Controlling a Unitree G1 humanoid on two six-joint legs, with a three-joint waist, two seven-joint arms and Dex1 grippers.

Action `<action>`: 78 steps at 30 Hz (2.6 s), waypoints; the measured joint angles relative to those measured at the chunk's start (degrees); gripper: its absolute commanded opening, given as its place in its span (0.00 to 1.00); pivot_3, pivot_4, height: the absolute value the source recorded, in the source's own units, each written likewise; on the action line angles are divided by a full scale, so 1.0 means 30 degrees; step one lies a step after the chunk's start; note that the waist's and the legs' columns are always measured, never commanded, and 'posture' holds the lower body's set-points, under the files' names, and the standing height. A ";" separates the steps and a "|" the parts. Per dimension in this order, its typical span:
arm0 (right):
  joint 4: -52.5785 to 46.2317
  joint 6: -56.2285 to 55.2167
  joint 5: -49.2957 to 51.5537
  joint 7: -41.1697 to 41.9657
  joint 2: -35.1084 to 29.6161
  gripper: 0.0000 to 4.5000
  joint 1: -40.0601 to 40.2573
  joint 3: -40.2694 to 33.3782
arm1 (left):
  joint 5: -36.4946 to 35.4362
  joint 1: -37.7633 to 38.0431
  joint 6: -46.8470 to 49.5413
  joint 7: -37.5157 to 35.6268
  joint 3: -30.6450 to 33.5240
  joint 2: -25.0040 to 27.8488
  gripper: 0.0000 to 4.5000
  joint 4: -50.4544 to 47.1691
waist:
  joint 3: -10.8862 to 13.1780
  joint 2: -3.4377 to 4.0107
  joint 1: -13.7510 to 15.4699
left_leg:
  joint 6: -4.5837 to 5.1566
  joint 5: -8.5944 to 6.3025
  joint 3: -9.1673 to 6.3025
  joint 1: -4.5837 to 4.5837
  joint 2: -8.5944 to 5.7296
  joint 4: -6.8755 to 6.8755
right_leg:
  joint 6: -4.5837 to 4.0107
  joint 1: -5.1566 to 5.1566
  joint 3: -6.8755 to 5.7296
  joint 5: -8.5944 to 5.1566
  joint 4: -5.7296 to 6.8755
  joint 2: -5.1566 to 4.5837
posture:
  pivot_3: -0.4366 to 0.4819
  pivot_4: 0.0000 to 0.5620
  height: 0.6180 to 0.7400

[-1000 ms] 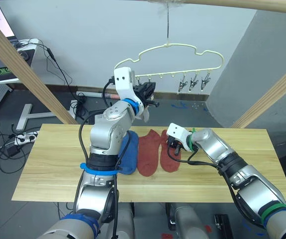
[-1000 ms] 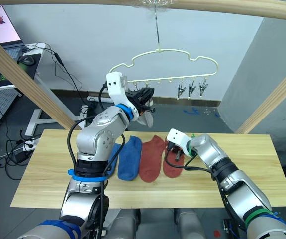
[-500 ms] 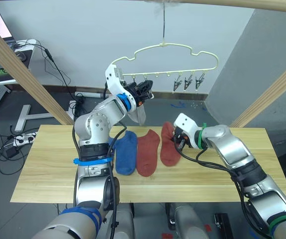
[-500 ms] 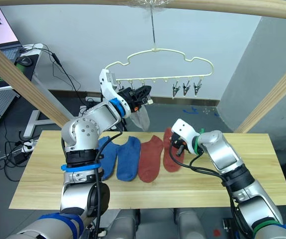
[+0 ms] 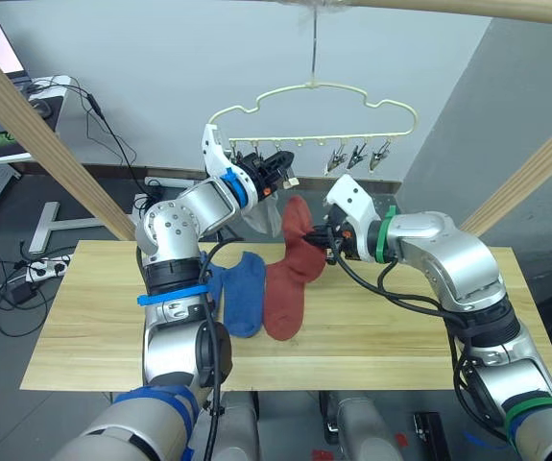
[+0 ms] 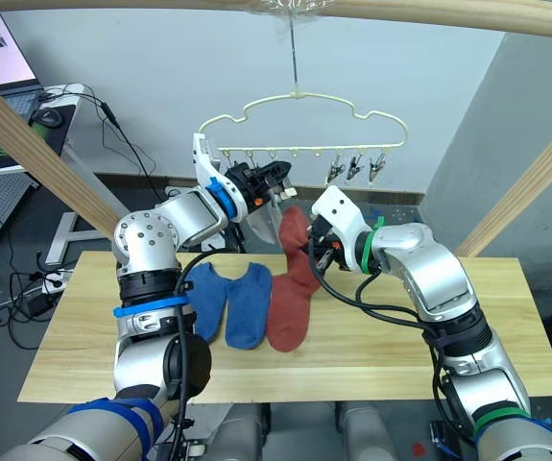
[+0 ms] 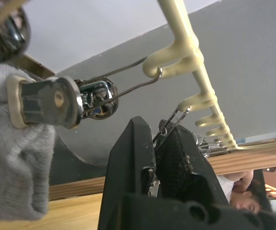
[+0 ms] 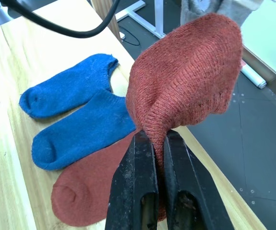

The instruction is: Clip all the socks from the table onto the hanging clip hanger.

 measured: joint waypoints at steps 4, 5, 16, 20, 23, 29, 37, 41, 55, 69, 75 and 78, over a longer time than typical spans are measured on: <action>0.0777 -0.0485 0.0215 -0.0026 0.0012 0.01 -0.0538 0.0003 | -0.0092 0.0003 0.0006 0.0019 -0.0104 0.0033 0.04 0.0044 | -0.0002 0.0000 -0.0002 | -0.0008 0.0005 0.0000 0.0003 -0.0001 0.0003 | -0.0001 -0.0001 0.0001 0.0001 0.0015 0.0000 | 0.47 0.37 1.00; 0.0929 -0.0648 0.0274 -0.0024 0.0011 0.01 -0.0672 0.0005 | -0.0106 0.0004 0.0005 0.0018 -0.0125 0.0043 0.04 0.0043 | -0.0003 -0.0001 0.0002 | -0.0011 0.0007 0.0000 0.0002 0.0000 0.0003 | -0.0001 -0.0001 0.0000 0.0001 0.0017 0.0000 | 0.47 0.37 1.00; 0.3546 -0.2201 0.0343 0.0018 0.0112 0.01 -0.2150 0.0122 | -0.0276 0.0253 0.0016 0.0020 -0.0487 0.0098 0.04 -0.0289 | -0.0005 -0.0001 0.0005 | -0.0066 0.0039 0.0002 0.0002 0.0000 0.0000 | -0.0003 -0.0005 -0.0002 0.0002 0.0020 -0.0002 | 0.49 0.36 1.00; 0.4058 -0.2539 0.0341 0.0014 0.0234 0.01 -0.2354 0.0146 | -0.0290 0.0320 0.0016 0.0027 -0.0536 0.0097 0.04 -0.0386 | -0.0005 -0.0002 0.0014 | -0.0070 0.0041 0.0002 0.0001 -0.0001 0.0000 | -0.0003 -0.0005 0.0000 0.0002 0.0019 -0.0003 | 0.49 0.36 1.00; 0.4542 -0.2553 0.0339 0.0001 0.0430 0.01 -0.2395 0.0268 | -0.0290 0.0362 0.0016 0.0026 -0.0566 0.0097 0.04 -0.0430 | -0.0006 -0.0001 0.0014 | -0.0071 0.0042 0.0001 0.0002 0.0000 0.0000 | -0.0003 -0.0006 -0.0003 0.0002 0.0023 -0.0003 | 0.49 0.36 1.00; 0.4624 -0.2546 0.0339 -0.0074 0.0582 0.01 -0.2553 0.0308 | -0.0289 0.0517 -0.0015 -0.0007 -0.0922 0.0113 0.04 -0.0587 | -0.0007 0.0000 0.0010 | -0.0074 0.0044 0.0002 0.0002 0.0000 0.0001 | -0.0004 -0.0006 -0.0001 0.0002 0.0028 -0.0003 | 0.49 0.36 1.00; 0.4654 -0.2514 0.0382 -0.0323 0.0772 0.00 -0.2793 0.0289 | -0.0259 0.1047 0.0025 0.0174 -0.0939 0.0110 0.52 -0.0667 | -0.0010 0.0001 0.0028 | -0.0076 0.0045 0.0000 -0.0001 -0.0001 0.0002 | -0.0004 -0.0009 -0.0003 0.0002 0.0029 -0.0004 | 0.49 0.36 1.00; 0.4698 -0.2512 0.0464 -0.0332 0.0773 0.00 -0.2924 0.0275 | -0.0288 0.1143 0.0105 0.0201 -0.0924 0.0110 0.59 -0.0635 | -0.0011 0.0001 0.0040 | -0.0077 0.0045 0.0001 -0.0004 -0.0001 0.0000 | -0.0004 -0.0012 -0.0005 0.0003 0.0026 -0.0005 | 0.49 0.36 1.00; 0.3777 -0.2313 0.0588 -0.0317 0.0302 0.72 -0.2154 0.0261 | -0.1801 0.2685 0.1294 -0.2192 -0.2634 0.2180 0.61 -0.4283 | -0.0017 0.0010 0.0028 | -0.0085 0.0049 0.0002 -0.0001 0.0005 -0.0009 | -0.0004 -0.0016 -0.0002 0.0002 0.0036 -0.0006 | 0.52 0.35 1.00; -0.1696 0.0906 0.2053 -0.1271 -0.0714 0.86 0.1227 -0.0682 | -0.0643 0.8311 -0.0770 -0.6262 -0.5512 0.6901 0.61 -1.0085 | -0.0030 0.0002 0.0285 | -0.0056 0.0044 -0.0023 0.0001 0.0003 0.0005 | -0.0005 -0.0021 -0.0015 0.0002 0.0083 -0.0007 | 0.56 0.35 1.00; -0.3335 0.2281 0.2762 -0.1942 -0.1292 0.86 0.1819 -0.1145 | -0.0206 0.8240 -0.1365 -0.6262 -0.5738 0.6798 0.61 -0.9940 | -0.0035 0.0002 0.0342 | -0.0042 0.0052 -0.0024 0.0002 0.0002 0.0012 | -0.0006 -0.0021 -0.0015 0.0002 0.0091 -0.0004 | 0.54 0.35 1.00; -0.3666 0.2595 0.2839 -0.2159 -0.1478 0.86 0.1839 -0.1252 | 0.0086 0.7962 -0.1660 -0.6235 -0.6042 0.6593 0.61 -0.9488 | -0.0047 0.0000 0.0341 | -0.0041 0.0052 -0.0024 0.0002 0.0003 0.0012 | -0.0006 -0.0021 -0.0016 0.0002 0.0090 -0.0002 | 0.54 0.35 1.00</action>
